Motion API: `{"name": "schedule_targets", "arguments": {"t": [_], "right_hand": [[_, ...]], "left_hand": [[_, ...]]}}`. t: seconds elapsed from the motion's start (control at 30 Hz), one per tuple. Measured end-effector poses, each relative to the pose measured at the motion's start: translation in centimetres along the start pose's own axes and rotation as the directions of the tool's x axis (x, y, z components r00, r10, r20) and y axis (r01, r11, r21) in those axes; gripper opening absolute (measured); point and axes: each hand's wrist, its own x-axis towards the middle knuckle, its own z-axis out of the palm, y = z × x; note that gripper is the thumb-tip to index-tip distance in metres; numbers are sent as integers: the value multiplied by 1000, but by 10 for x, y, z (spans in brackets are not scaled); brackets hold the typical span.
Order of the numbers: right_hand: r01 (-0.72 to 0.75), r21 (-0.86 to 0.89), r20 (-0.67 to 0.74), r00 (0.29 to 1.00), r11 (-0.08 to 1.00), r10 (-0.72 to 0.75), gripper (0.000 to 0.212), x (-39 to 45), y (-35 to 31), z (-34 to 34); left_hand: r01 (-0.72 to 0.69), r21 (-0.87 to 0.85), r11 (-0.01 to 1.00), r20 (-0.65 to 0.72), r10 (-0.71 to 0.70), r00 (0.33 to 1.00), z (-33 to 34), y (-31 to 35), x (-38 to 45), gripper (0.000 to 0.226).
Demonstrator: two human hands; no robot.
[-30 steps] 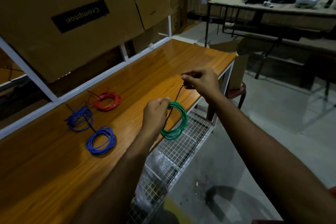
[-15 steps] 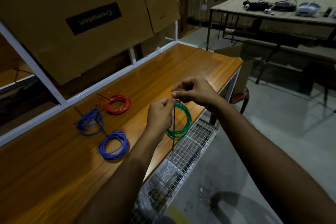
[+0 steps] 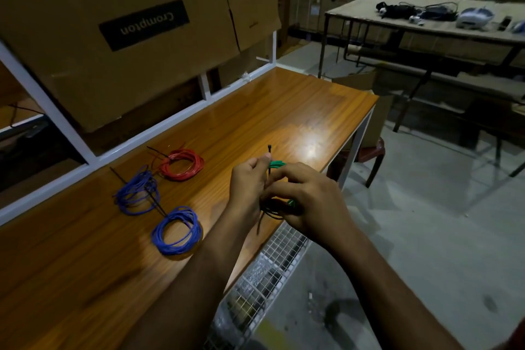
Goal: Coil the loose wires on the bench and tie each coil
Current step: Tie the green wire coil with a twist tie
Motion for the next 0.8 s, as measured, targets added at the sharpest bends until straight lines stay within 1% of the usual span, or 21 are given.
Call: {"name": "schedule_targets", "arguments": {"t": [0.03,0.07,0.13,0.17,0.23,0.3,0.43,0.5,0.57,0.63,0.73,0.77,0.8], "right_hand": [[-20,44,-24,999,999,21,13,-1,1,2],[-53,93,-54,997,994,58,14,-3,1,3],[-146,192,-137,975,970,174,10,-5,1,5],[-196,251,-180,953,948,245,9,-6,0,5],[-281,395,-237,889,875,392,7,-8,-1,5],[-337,530,-250,815,778,523,7,-9,-4,4],[-434,672,-238,641,600,730,19,-8,-7,3],[-449,738,-212,554,504,805,25,-8,-8,0],[-421,801,-187,500,426,846,28,-6,-10,-4],[-408,812,-208,467,418,859,31,-4,-12,-8],[-456,746,-295,426,485,855,26,-5,-12,-9],[-494,697,-320,436,520,841,20,-6,-12,-9],[-534,635,-330,465,558,821,17,-8,-11,-9]], "left_hand": [[0,2,1000,-2,0,1000,1,-2,0,41],[1,1,1000,1,-1,1000,1,-4,0,43],[14,20,1000,5,-15,1000,1,-7,-2,31],[34,36,999,10,-35,999,1,-8,-3,25],[55,44,997,23,-57,998,2,-8,-7,19],[69,37,997,23,-70,997,5,-10,-11,16],[101,34,994,23,-101,995,10,-14,-18,18],[110,41,993,16,-110,994,11,-17,-22,19],[100,52,994,8,-100,995,12,-19,-26,19],[78,57,995,2,-79,997,14,-19,-31,20],[46,70,996,-4,-45,999,19,-19,-39,21],[35,80,996,-7,-34,999,21,-19,-41,20],[24,86,996,-9,-24,1000,22,-19,-43,20]]}}
